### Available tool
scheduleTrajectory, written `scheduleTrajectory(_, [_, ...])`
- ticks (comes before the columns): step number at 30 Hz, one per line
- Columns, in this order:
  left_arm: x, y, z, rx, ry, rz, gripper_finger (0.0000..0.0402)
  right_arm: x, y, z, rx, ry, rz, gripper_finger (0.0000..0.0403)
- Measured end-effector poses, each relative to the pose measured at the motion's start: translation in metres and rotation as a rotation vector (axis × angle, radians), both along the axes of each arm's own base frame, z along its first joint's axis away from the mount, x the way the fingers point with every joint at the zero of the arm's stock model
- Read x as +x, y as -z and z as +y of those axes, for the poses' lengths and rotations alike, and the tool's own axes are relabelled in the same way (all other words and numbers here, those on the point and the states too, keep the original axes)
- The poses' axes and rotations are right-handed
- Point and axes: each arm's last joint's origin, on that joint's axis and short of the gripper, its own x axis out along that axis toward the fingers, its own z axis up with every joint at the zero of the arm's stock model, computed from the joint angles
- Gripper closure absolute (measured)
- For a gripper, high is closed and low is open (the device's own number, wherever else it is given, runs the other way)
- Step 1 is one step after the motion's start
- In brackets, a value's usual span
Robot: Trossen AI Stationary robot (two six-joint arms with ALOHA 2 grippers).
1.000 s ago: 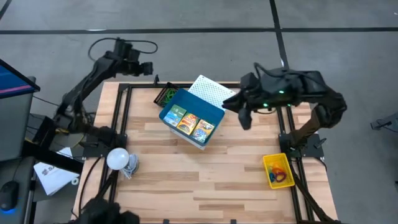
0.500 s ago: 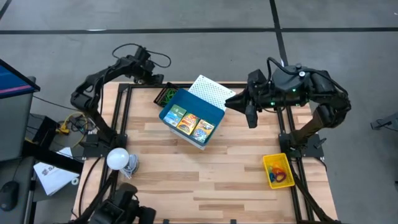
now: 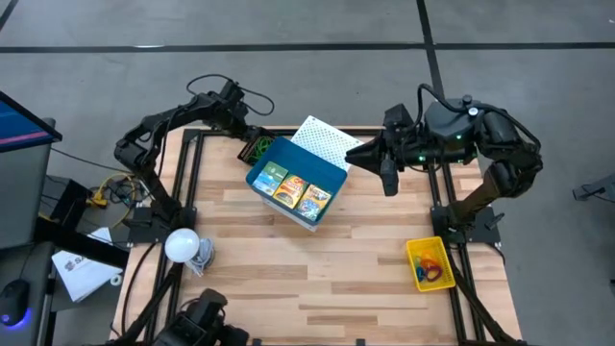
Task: Pick & Place Office Desk Supplies
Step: Put the black bin with rubber bands on the shelf
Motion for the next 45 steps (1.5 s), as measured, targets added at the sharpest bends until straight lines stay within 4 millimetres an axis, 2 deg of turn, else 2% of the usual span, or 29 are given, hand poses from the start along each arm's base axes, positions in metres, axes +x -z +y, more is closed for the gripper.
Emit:
scheduleTrajectory(10, [0.006, 0.001, -0.002, 0.018, 0.009, 0.028, 0.0225, 0.001, -0.001, 0.000, -0.004, -0.006, -0.014, 0.0334])
scheduleTrajectory(17, [0.013, 0.028, -0.002, -0.065, 0.024, 0.092, 0.0225, 0.001, -0.003, 0.001, -0.020, -0.016, -0.032, 0.0334])
scheduleTrajectory(23, [0.015, 0.040, 0.003, -0.072, 0.021, 0.104, 0.0229, 0.001, -0.003, 0.001, -0.019, -0.016, -0.032, 0.0334])
scheduleTrajectory(28, [0.017, 0.042, 0.006, -0.045, 0.020, 0.097, 0.0268, 0.001, -0.003, 0.001, -0.019, -0.016, -0.031, 0.0334])
scheduleTrajectory(34, [0.016, 0.042, 0.006, -0.021, 0.072, 0.123, 0.0384, 0.001, -0.003, 0.001, -0.017, -0.017, -0.031, 0.0334])
scheduleTrajectory(39, [0.015, 0.035, 0.005, 0.008, 0.082, 0.130, 0.0399, 0.001, -0.003, 0.001, -0.011, -0.036, -0.029, 0.0334])
scheduleTrajectory(45, [0.002, 0.000, 0.004, 0.099, 0.046, 0.083, 0.0400, 0.001, -0.002, 0.001, -0.013, -0.038, -0.019, 0.0334])
